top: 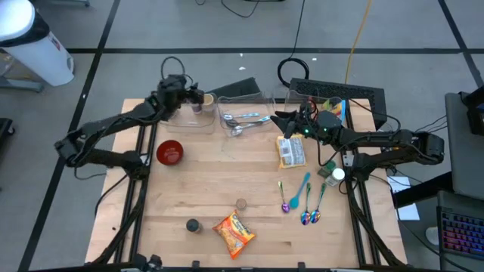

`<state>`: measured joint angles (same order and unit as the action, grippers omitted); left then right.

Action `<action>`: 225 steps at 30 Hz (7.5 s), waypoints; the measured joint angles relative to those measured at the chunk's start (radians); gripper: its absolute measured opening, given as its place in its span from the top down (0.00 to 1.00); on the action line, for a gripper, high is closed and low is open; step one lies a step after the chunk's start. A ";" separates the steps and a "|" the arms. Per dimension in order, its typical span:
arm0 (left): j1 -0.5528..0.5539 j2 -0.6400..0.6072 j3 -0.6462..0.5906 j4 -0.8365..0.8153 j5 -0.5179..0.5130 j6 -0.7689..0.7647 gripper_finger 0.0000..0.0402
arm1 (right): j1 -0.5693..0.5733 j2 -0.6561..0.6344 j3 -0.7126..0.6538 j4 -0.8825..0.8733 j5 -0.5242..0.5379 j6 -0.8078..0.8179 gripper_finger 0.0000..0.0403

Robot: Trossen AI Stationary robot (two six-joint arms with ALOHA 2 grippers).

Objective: Pick & Place Food Item
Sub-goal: Put the yellow noodle pack into the right transparent bin

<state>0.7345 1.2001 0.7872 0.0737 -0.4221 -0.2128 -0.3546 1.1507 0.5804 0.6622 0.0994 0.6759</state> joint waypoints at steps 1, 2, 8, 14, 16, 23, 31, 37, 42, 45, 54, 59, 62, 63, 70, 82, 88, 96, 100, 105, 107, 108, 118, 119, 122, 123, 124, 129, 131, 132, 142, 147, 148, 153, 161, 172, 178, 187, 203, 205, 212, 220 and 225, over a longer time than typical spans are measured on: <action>0.000 -0.029 0.000 0.000 0.030 0.006 0.41 | 0.000 0.000 0.000 0.002 0.000 0.002 0.37; 0.000 -0.061 0.000 0.000 0.063 0.009 0.41 | 0.000 0.000 0.000 0.005 0.000 0.008 0.37; 0.000 -0.250 0.000 -0.001 0.380 -0.003 0.41 | 0.000 0.000 0.000 0.043 0.002 0.019 0.37; -0.014 -0.385 0.002 -0.001 0.755 -0.160 0.41 | 0.000 0.000 0.000 0.116 0.003 0.029 0.37; -0.039 -0.406 0.002 -0.003 0.835 -0.237 0.41 | 0.000 0.000 0.000 0.168 0.001 0.048 0.37; -0.218 -0.422 0.002 -0.004 0.911 -0.337 0.41 | 0.038 -0.010 0.051 0.310 -0.104 -0.026 0.37; -0.444 -0.375 0.002 -0.004 0.769 -0.270 0.41 | 0.160 -0.019 0.378 -0.308 -0.103 -0.307 0.37; -0.554 -0.313 0.002 -0.001 0.725 -0.263 0.41 | 0.221 0.030 0.652 -1.023 -0.102 -0.329 0.37; -0.617 -0.239 0.001 0.024 0.678 -0.263 0.41 | 0.212 0.067 0.673 -1.346 -0.102 -0.184 0.37; -0.642 -0.184 0.001 0.093 0.671 -0.265 0.41 | 0.197 0.083 0.624 -1.430 -0.103 -0.108 0.37; -0.688 -0.043 0.001 0.258 0.673 -0.317 0.41 | 0.091 0.089 0.378 -1.452 -0.116 0.173 0.37; -0.692 0.000 0.001 0.306 0.673 -0.349 0.41 | -0.007 0.089 0.258 -1.444 -0.156 0.207 0.37; -0.691 0.008 0.000 0.320 0.672 -0.354 0.41 | -0.058 0.089 0.205 -1.433 -0.155 0.200 0.37; -0.691 0.007 0.000 0.325 0.668 -0.354 0.41 | -0.071 0.089 0.191 -1.416 -0.155 0.198 0.37; -0.687 0.006 0.000 0.359 0.611 -0.340 0.41 | -0.111 0.088 0.110 -1.204 -0.158 0.194 0.37; -0.687 0.006 0.000 0.357 0.604 -0.342 0.41 | -0.118 0.088 0.048 -1.118 -0.184 0.202 0.64; -0.687 0.006 0.000 0.356 0.604 -0.342 0.41 | -0.117 0.088 0.046 -1.053 -0.188 0.203 0.88; -0.687 0.006 0.000 0.357 0.604 -0.340 0.41 | -0.115 0.088 0.046 -0.872 -0.282 0.244 0.99; -0.687 0.006 0.000 0.356 0.604 -0.322 0.41 | -0.095 0.082 0.046 -0.744 -0.314 0.285 1.00; -0.685 0.006 0.000 0.356 0.603 -0.309 0.41 | -0.054 0.082 0.046 -0.564 -0.314 0.333 1.00; -0.678 0.006 0.000 0.355 0.603 -0.314 0.41 | -0.040 0.082 0.046 -0.501 -0.313 0.347 1.00; -0.673 0.006 0.000 0.350 0.603 -0.320 0.41 | -0.032 0.082 0.046 -0.472 -0.312 0.359 1.00; -0.578 0.006 0.000 0.276 0.574 -0.484 0.41 | 0.043 0.082 0.046 -0.093 -0.275 0.426 1.00; -0.565 0.006 0.000 0.262 0.569 -0.510 0.41 | 0.044 0.082 0.046 -0.051 -0.270 0.434 1.00; -0.522 0.006 0.000 0.232 0.568 -0.574 0.41 | 0.047 0.082 0.046 0.044 -0.259 0.441 1.00; -0.507 0.006 0.000 0.225 0.568 -0.596 0.41 | 0.049 0.082 0.046 0.066 -0.257 0.441 1.00; -0.491 0.006 0.000 0.217 0.569 -0.614 0.41 | 0.052 0.082 0.046 0.082 -0.259 0.441 1.00; -0.412 0.006 0.000 0.220 0.618 -0.631 0.41 | 0.091 0.081 0.046 0.134 -0.286 0.439 1.00; -0.385 0.006 0.000 0.220 0.658 -0.611 0.41 | 0.112 0.081 0.046 0.134 -0.286 0.438 1.00; -0.374 0.006 0.000 0.220 0.674 -0.602 0.41 | 0.123 0.081 0.046 0.134 -0.286 0.436 1.00; -0.354 0.099 0.002 0.316 0.806 -0.588 0.41 | 0.193 0.081 0.046 0.166 -0.245 0.412 1.00; -0.359 0.158 0.002 0.401 0.822 -0.617 0.41 | 0.201 0.081 0.046 0.184 -0.233 0.412 1.00; -0.359 0.168 0.002 0.412 0.827 -0.621 0.41 | 0.201 0.081 0.046 0.187 -0.233 0.412 1.00; -0.367 0.199 0.002 0.483 0.843 -0.633 0.41 | 0.210 0.082 0.046 0.186 -0.235 0.412 1.00; -0.377 0.201 0.002 0.521 0.843 -0.632 0.49 | 0.213 0.082 0.046 0.182 -0.257 0.415 1.00; -0.376 0.201 0.002 0.525 0.881 -0.622 0.87 | 0.213 0.082 0.046 0.178 -0.261 0.414 1.00; -0.376 0.201 0.002 0.600 0.929 -0.598 0.98 | 0.213 0.082 0.046 0.189 -0.260 0.384 0.99; -0.376 0.201 0.043 0.655 1.002 -0.583 0.99 | 0.205 0.082 0.047 0.274 -0.229 0.352 0.77; -0.390 0.201 0.424 0.064 1.130 -0.200 1.00 | 0.077 0.081 0.047 0.616 -0.231 0.281 0.42; -0.390 0.201 0.479 -0.051 1.130 -0.123 1.00 | 0.052 0.081 0.047 0.631 -0.232 0.276 0.42; -0.390 0.200 0.587 -0.252 1.133 0.007 1.00 | -0.017 0.044 0.107 0.523 -0.331 0.166 0.45; -0.377 0.200 0.594 -0.325 1.128 0.046 1.00 | -0.019 0.087 0.611 -0.504 -0.627 -0.237 0.46; -0.375 0.200 0.594 -0.365 1.128 0.057 1.00 | -0.011 0.202 0.906 -0.813 -0.710 -0.372 0.46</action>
<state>0.3599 1.3998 1.3808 -0.2917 0.7063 -0.1554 -0.3657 1.3532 1.4860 -0.1504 -0.6110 0.3041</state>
